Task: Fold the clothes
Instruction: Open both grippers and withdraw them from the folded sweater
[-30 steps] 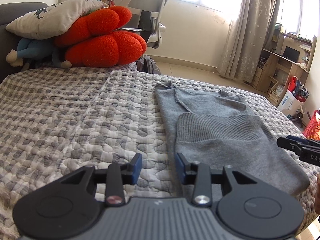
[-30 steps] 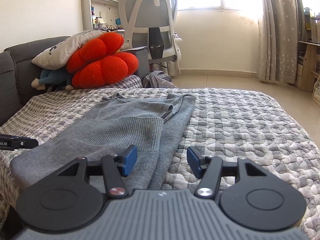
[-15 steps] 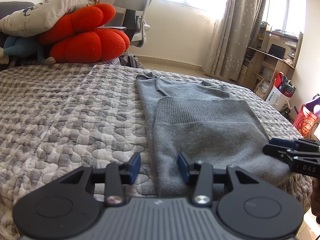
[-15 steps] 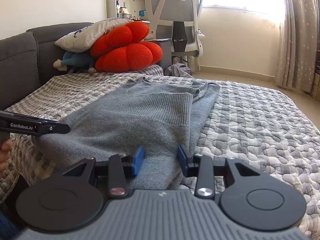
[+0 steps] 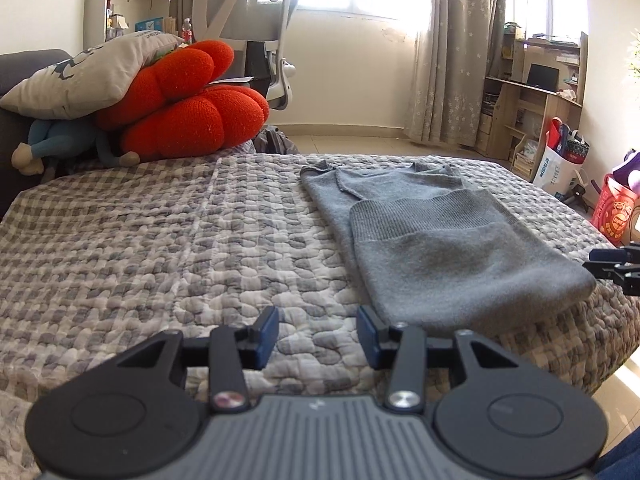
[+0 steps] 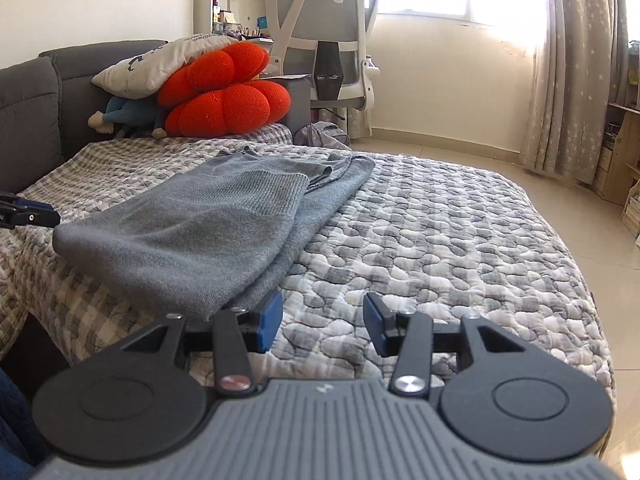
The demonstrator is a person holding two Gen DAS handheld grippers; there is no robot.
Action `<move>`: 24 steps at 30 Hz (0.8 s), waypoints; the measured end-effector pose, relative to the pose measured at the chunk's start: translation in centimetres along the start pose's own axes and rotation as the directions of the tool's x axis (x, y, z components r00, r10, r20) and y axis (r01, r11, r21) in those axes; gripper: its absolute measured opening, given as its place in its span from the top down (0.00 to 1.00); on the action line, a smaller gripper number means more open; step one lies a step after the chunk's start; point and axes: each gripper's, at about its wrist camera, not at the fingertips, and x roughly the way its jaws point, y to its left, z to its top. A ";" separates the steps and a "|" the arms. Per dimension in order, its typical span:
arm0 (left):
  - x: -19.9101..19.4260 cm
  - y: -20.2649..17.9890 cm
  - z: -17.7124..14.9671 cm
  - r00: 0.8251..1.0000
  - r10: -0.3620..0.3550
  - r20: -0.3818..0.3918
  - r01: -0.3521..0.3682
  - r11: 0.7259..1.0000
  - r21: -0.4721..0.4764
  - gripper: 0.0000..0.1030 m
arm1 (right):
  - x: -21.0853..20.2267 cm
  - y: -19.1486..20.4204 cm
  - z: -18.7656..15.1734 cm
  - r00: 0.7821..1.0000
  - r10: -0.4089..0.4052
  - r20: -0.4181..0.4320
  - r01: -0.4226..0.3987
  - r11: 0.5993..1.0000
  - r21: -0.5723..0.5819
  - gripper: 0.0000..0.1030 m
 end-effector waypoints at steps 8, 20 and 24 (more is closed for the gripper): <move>1.8 -4.2 1.0 0.992 -0.120 0.032 0.120 0.993 0.001 0.57 | -0.2 3.6 1.4 0.981 0.171 0.095 -0.169 0.985 -0.024 0.54; 3.0 -3.1 -0.9 0.997 -0.059 -0.045 0.057 0.998 -0.030 0.48 | 1.2 2.7 -0.6 0.993 0.121 -0.015 -0.121 0.993 0.003 0.48; 1.6 -1.3 -0.9 0.999 -0.040 -0.038 0.038 0.998 -0.051 0.47 | -0.2 1.5 -1.0 0.996 0.090 -0.006 -0.090 0.996 0.000 0.45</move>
